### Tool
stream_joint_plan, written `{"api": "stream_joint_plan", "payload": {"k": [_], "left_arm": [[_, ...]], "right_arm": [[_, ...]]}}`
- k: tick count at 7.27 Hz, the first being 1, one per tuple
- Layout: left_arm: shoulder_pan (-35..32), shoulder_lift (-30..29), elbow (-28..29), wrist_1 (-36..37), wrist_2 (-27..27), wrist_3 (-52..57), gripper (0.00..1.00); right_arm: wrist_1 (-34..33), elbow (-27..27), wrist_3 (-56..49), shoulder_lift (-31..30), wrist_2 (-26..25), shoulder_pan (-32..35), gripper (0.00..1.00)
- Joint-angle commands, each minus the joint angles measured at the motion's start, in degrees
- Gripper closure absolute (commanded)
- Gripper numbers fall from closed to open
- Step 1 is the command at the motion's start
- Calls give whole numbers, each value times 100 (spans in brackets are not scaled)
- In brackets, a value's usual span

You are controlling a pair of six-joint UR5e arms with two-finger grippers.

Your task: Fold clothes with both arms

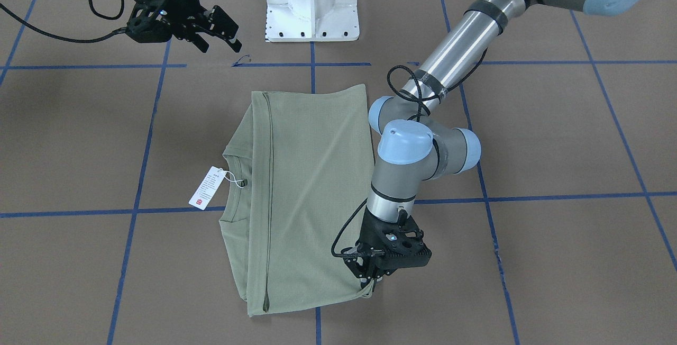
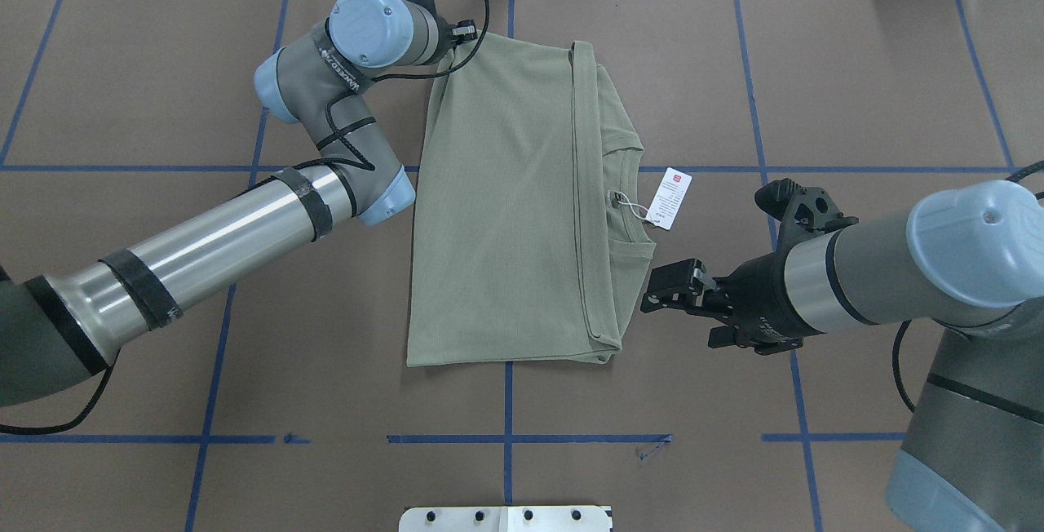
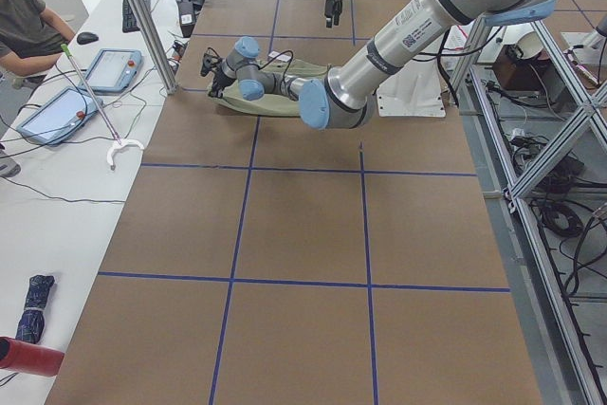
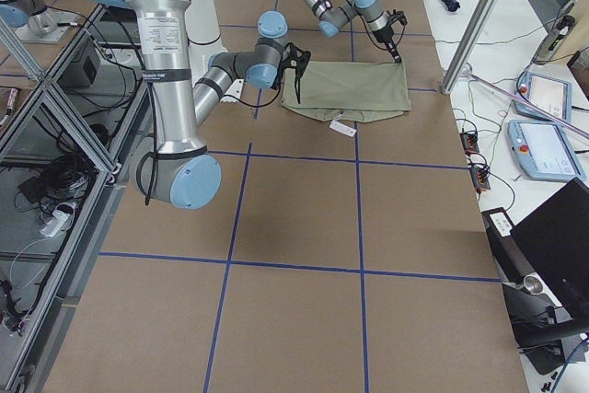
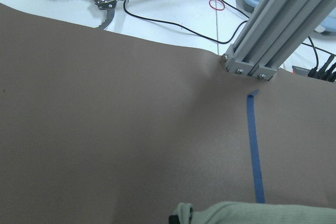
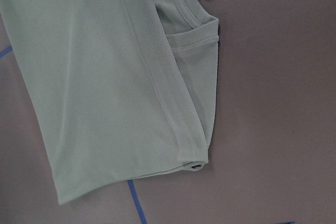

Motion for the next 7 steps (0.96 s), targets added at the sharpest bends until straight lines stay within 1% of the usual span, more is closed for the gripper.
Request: {"api": "stream_joint_plan", "payload": {"k": [1,3,4,5,6,7], "left_arm": [[-1,-49,188,-147,251,165,1],[-149,-58,171,-156,209,237,0],[-376,-58,145,-147,-9,611,0],[-596,-15,144,-121,-681,989,0],[-607,186,-177,-60,-810,1019,0],[-599,954,-1303,402,-1133,1019,0]], "right_arm": [[-12,-21,-18,1,-10,0,0],[-12,-152,-44,18,-150,-26,0],[-29,-205,-88,18,-238,-43,0],[-64,-205,-375,18,-386,-104,0],[-143,-249,-717,36,-484,-122,0],[-709,-267,-1234,262,-754,-184,0]]}}
